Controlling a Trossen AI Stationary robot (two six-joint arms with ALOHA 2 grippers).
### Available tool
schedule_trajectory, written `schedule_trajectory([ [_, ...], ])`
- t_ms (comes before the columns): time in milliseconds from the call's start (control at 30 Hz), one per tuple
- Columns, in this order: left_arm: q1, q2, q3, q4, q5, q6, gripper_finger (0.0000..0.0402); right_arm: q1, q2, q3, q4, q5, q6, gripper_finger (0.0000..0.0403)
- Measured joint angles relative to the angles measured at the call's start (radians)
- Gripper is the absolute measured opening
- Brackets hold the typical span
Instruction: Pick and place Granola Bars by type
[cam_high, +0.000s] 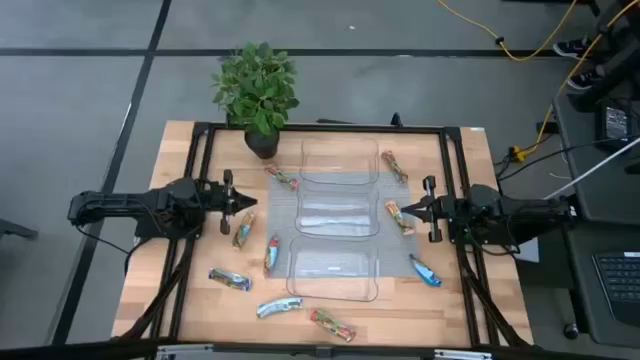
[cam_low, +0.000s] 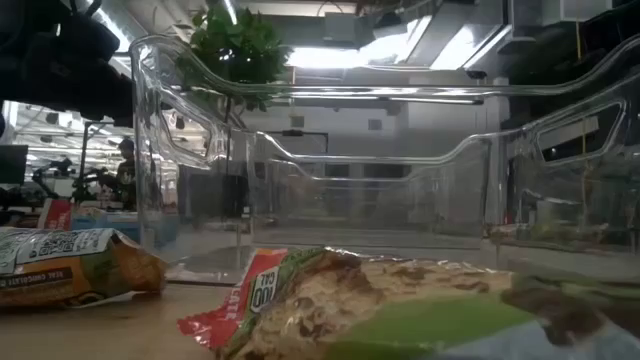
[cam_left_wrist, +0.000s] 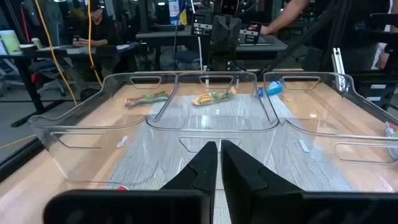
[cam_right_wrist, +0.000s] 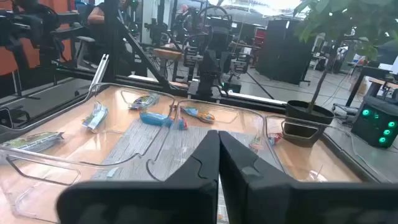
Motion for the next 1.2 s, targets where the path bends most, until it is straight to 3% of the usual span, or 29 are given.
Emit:
schedule_trajectory([
  [1200,0.0,0.0,0.0,0.0,0.0,0.0,0.0016,0.0,0.0,0.0,0.0,0.0,0.0,0.0008],
])
